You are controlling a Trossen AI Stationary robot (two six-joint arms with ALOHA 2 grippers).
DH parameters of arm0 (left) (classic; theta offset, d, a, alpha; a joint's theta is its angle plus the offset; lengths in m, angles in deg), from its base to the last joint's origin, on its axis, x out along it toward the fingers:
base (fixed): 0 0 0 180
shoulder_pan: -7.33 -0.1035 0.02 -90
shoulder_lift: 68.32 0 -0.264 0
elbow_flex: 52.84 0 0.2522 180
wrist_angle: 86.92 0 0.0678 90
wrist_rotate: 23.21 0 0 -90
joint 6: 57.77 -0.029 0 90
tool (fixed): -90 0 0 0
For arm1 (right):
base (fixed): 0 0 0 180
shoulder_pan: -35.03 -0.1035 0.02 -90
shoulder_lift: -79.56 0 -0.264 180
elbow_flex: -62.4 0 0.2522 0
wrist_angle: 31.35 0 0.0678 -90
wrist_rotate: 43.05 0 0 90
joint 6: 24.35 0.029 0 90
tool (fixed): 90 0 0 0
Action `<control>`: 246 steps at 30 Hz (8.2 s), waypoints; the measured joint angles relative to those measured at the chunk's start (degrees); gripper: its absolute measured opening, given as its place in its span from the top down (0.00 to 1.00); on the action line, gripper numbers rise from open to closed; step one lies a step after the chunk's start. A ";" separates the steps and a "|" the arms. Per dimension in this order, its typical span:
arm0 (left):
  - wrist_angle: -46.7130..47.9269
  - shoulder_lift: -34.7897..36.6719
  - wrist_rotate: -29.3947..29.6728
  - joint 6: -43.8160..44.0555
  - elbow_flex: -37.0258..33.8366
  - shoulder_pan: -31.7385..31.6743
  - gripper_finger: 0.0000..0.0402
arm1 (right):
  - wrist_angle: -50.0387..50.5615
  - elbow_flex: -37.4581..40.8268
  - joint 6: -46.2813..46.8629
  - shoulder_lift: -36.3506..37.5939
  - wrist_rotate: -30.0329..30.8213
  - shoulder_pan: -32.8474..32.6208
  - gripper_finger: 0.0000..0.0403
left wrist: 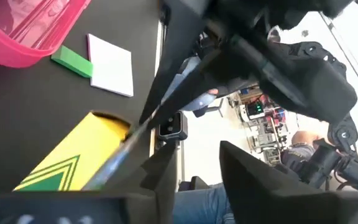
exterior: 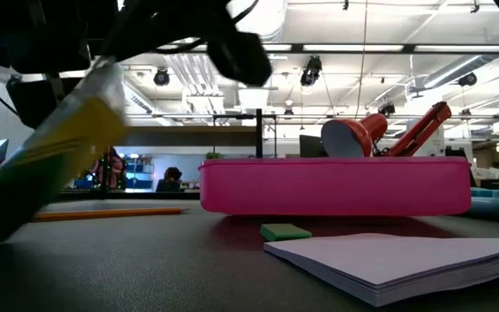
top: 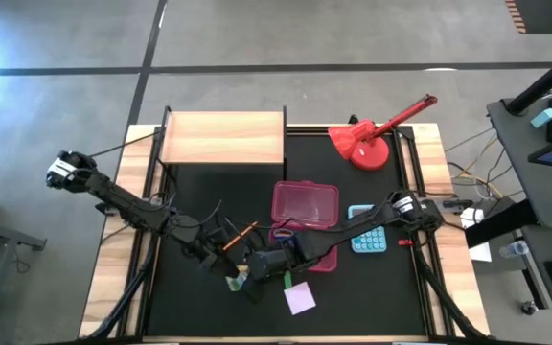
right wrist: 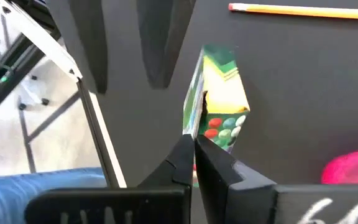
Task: Pack school essentials
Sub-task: Put the green box of crayons into the pink supply box
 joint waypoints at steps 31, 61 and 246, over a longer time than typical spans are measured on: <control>14.95 -0.18 1.82 4.58 -2.58 0.01 0.64 | 14.73 3.81 11.76 6.41 -0.24 -2.35 0.59; 14.66 -17.61 6.79 16.33 3.23 -0.01 0.64 | -20.82 27.97 37.04 4.69 7.45 -5.44 0.54; 10.57 4.11 7.89 -1.81 7.22 -9.76 0.64 | 35.58 22.97 -6.11 22.13 -6.59 8.13 0.98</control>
